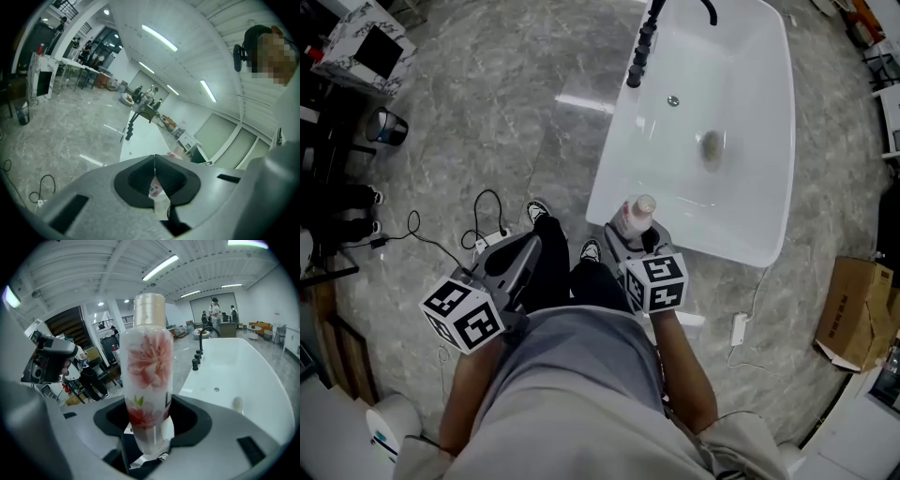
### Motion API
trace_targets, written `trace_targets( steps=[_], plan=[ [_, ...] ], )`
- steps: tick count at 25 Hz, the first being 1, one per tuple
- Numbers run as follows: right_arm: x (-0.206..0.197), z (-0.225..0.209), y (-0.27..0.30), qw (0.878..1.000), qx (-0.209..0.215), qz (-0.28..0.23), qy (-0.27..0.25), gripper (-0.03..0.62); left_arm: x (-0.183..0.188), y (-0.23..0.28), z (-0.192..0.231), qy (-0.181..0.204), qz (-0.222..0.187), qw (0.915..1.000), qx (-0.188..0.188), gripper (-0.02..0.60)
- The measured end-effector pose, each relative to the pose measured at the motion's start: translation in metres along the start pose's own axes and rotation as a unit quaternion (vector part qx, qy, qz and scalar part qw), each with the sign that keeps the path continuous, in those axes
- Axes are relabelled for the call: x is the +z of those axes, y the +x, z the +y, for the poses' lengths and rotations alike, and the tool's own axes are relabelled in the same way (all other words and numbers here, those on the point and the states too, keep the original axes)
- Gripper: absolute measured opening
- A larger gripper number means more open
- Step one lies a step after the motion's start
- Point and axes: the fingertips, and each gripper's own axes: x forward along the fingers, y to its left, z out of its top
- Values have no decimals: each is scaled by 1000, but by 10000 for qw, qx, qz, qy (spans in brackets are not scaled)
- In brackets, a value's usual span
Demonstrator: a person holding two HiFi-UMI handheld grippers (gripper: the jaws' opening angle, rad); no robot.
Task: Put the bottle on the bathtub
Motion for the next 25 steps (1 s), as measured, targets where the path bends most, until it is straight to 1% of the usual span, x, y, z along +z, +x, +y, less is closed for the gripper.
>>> trace_targets(
  steps=[7, 12, 16, 22, 25],
  plan=[
    [-13, -8, 25, 9997, -4, 230, -48, 236, 3, -1, 15, -43, 46, 9999, 130, 8],
    [-20, -15, 45, 9997, -53, 217, -91, 236, 3, -6, 26, -117, 57, 9996, 265, 8],
    [-33, -19, 67, 9994, -28, 332, -3, 236, 0, -8, 37, -201, 129, 9991, 345, 8],
    [-48, -31, 88, 9983, -123, 542, 186, 236, 1, -9, 43, -330, 182, 9985, 394, 8],
    [-53, -33, 98, 9981, -96, 599, 106, 236, -1, -12, 46, -333, 228, 9983, 422, 8]
  ],
)
